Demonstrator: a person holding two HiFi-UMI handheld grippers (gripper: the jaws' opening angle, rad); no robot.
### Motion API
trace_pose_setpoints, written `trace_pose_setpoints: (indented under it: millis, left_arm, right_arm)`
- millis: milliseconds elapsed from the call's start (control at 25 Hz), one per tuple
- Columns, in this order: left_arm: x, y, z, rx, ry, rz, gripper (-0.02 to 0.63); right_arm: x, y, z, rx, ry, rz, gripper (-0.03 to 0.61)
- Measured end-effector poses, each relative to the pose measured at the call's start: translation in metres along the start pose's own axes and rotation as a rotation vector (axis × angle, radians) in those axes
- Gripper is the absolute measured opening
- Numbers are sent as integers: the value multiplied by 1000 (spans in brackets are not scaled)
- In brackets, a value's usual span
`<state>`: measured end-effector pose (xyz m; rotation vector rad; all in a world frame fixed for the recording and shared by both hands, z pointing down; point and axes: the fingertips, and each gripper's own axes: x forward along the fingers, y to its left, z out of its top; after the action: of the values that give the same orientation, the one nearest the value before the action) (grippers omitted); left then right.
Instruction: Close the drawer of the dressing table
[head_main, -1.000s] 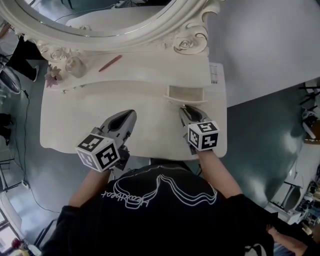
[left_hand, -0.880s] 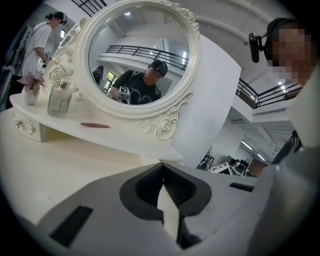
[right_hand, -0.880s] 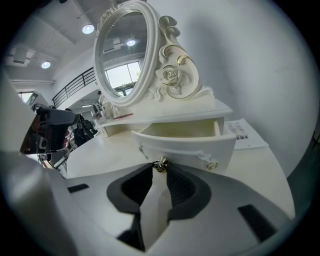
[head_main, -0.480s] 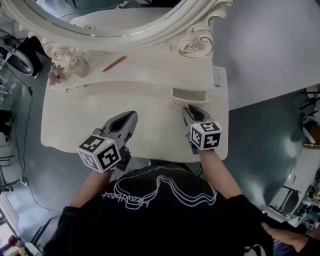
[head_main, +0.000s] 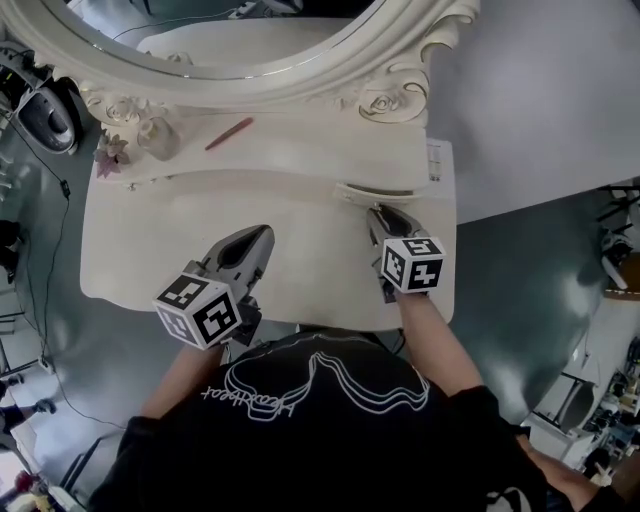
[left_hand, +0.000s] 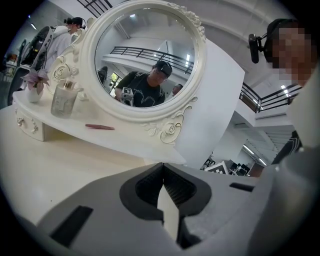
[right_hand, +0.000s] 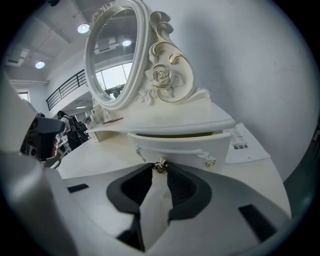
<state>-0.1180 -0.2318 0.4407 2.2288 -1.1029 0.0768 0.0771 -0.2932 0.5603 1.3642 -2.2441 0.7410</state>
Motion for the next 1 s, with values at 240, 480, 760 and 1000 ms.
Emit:
trace_pose_setpoints:
  millis: [240,480,760,1000]
  left_arm:
    - [0,4,2,-10,-1,5,3]
    - [1,5,2,-15,1,7,3]
    - [4,4,0,-10,7,6,3]
    - [3,4,-1,-10,9,14,3]
  right_arm:
    - [6,-7,4,6,12,-16,98]
    - [13,-11,9,15,15,-21,100]
    - [20,-17,16,17,1,-27,100]
    - [23,-18,19,13,0,-21,100]
